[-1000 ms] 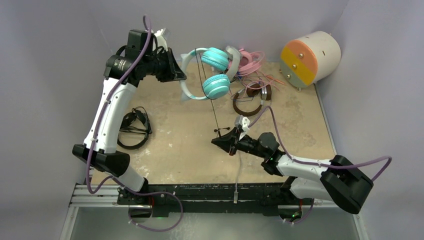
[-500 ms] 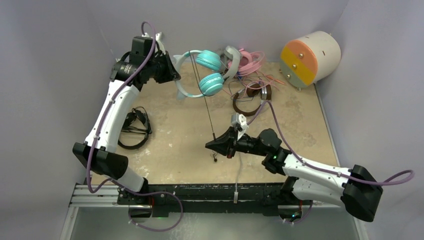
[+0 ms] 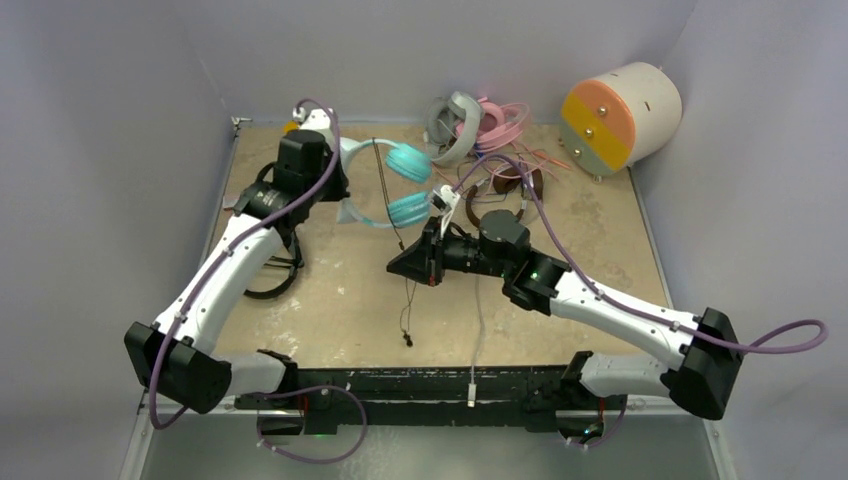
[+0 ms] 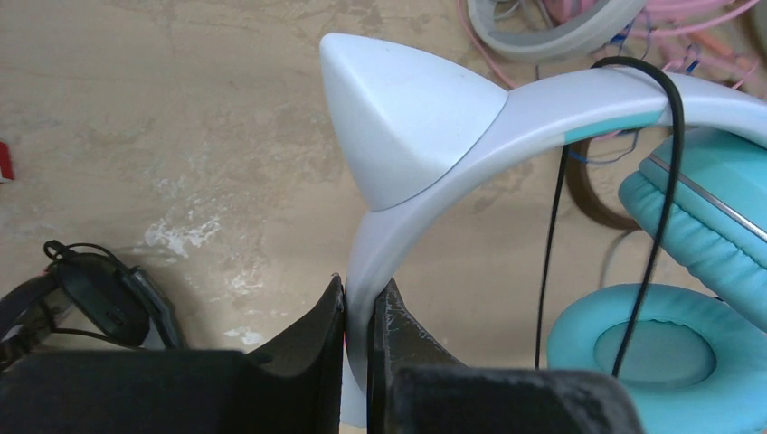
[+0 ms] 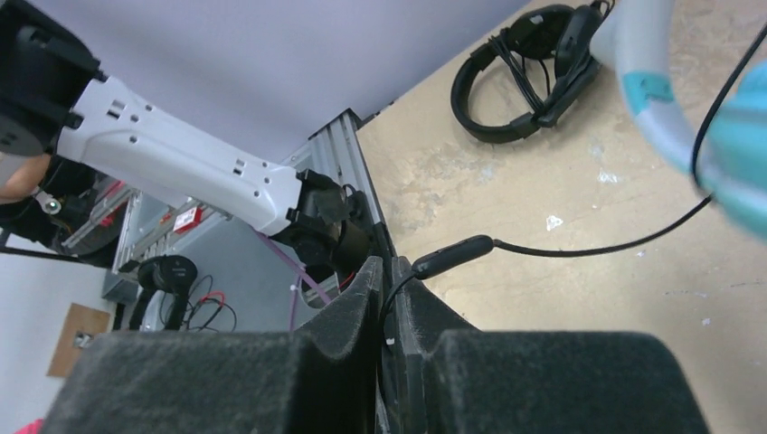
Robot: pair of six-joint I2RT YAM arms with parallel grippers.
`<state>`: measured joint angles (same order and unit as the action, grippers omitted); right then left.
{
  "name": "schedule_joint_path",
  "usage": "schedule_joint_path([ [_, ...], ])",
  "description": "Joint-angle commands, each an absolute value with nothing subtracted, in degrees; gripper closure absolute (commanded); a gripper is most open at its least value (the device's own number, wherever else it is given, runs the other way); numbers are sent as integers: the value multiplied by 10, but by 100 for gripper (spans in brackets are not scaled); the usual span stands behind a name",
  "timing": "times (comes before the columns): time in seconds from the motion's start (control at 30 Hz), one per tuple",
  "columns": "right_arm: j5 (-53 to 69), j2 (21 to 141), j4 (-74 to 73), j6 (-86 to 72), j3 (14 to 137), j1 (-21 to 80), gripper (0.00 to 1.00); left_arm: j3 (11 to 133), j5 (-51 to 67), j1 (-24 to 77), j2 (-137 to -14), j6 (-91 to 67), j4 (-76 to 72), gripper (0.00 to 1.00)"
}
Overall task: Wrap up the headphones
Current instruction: Wrap the headphones cable around the headphones.
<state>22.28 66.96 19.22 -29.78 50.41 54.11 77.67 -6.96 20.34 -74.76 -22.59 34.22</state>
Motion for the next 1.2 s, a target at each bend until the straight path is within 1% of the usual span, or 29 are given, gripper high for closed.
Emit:
schedule_joint_path([
  [0.0, 214, 700, 135, -330, 565, 536, 89, 736, -164, 245, -711, -162, 248, 100],
  [0.13, 252, 725, 168, -370, 561, 512, 89, 705, -207, 264, -704, -129, 248, 100],
  [0.23, 293, 748, 177, -385, 566, 481, 87, 686, -207, 270, -704, -115, 253, 100],
  [0.4, 381, 803, 143, -391, 601, 418, 86, 682, -191, 273, -732, -105, 297, 100],
  [0.5, 407, 829, 93, -353, 637, 409, 86, 677, -201, 276, -749, -99, 310, 100],
  [0.57, 408, 844, 54, -326, 663, 408, 88, 671, -203, 276, -757, -96, 309, 100],
  [0.67, 415, 855, 35, -313, 683, 406, 97, 672, -191, 276, -771, -105, 315, 100],
  [0.73, 417, 856, 27, -305, 692, 405, 97, 675, -186, 276, -779, -115, 321, 100],
  [0.8, 418, 850, 3, -277, 698, 404, 93, 683, -179, 276, -787, -130, 331, 100],
  [0.87, 383, 831, -18, -234, 684, 405, 90, 688, -169, 275, -788, -144, 334, 100],
  [1.07, 285, 728, 28, -195, 547, 405, 83, 721, -83, 237, -781, -197, 357, 100],
  [1.1, 267, 712, 38, -185, 528, 405, 81, 727, -67, 227, -776, -206, 361, 100],
  [1.17, 259, 691, 50, -164, 492, 405, 73, 739, -46, 216, -762, -220, 366, 100],
])
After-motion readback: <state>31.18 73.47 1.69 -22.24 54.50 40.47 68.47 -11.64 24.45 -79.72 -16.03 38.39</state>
